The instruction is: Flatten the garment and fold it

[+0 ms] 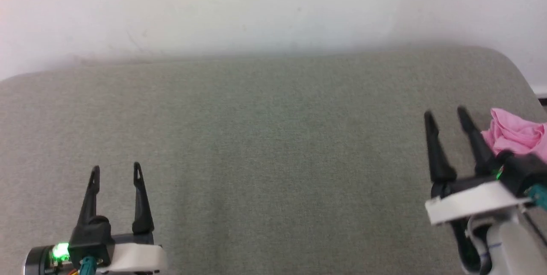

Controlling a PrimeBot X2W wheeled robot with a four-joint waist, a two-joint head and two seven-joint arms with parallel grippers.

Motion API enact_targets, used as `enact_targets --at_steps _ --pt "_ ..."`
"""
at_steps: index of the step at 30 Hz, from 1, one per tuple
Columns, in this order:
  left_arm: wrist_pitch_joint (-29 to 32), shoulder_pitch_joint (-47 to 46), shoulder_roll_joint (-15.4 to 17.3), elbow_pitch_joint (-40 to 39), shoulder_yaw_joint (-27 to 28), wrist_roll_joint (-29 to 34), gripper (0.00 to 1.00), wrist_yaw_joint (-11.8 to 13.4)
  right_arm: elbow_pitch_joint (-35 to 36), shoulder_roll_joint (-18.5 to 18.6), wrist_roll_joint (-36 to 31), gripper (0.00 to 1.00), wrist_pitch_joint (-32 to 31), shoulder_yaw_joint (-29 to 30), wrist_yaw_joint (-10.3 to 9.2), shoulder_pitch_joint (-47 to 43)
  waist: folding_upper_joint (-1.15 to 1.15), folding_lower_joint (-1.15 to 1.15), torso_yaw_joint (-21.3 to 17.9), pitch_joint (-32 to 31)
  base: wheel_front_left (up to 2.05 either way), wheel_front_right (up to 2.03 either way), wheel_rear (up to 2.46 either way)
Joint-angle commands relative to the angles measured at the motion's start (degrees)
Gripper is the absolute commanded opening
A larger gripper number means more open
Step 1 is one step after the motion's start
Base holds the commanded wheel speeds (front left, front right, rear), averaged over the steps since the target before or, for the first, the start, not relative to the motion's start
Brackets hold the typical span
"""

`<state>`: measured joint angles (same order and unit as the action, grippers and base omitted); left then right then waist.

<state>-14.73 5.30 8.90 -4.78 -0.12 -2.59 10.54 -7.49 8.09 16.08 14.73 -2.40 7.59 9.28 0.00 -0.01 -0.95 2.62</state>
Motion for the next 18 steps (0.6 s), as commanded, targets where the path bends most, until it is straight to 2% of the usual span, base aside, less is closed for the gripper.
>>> enact_targets --at_steps 1,5,6,18 --pt "-0.3 0.7 -0.2 0.4 0.0 0.3 1.0 -0.5 0.4 -0.8 -1.1 1.0 0.3 0.3 -0.1 -1.7 0.0 0.01 1.8 -1.9 0.0 0.0 0.0" --pt "-0.3 0.4 -0.3 0.7 0.4 0.2 1.0 -1.4 0.9 -2.2 -3.3 1.0 0.3 1.9 -0.1 -4.3 0.0 0.01 2.1 -2.0 0.0 0.0 0.0" --pt "0.0 0.5 -0.2 0.6 0.3 0.1 0.0 -1.4 0.6 -2.3 -3.3 0.0 0.0 2.1 0.0 -4.1 0.0 0.01 1.8 -1.7 0.0 0.0 0.0" --pt "1.0 0.1 -0.5 0.9 0.2 0.2 0.0 -1.9 1.0 -2.5 -4.0 0.0 -1.0 2.1 0.01 -4.3 0.0 0.01 1.8 -1.8 0.0 0.0 0.0"
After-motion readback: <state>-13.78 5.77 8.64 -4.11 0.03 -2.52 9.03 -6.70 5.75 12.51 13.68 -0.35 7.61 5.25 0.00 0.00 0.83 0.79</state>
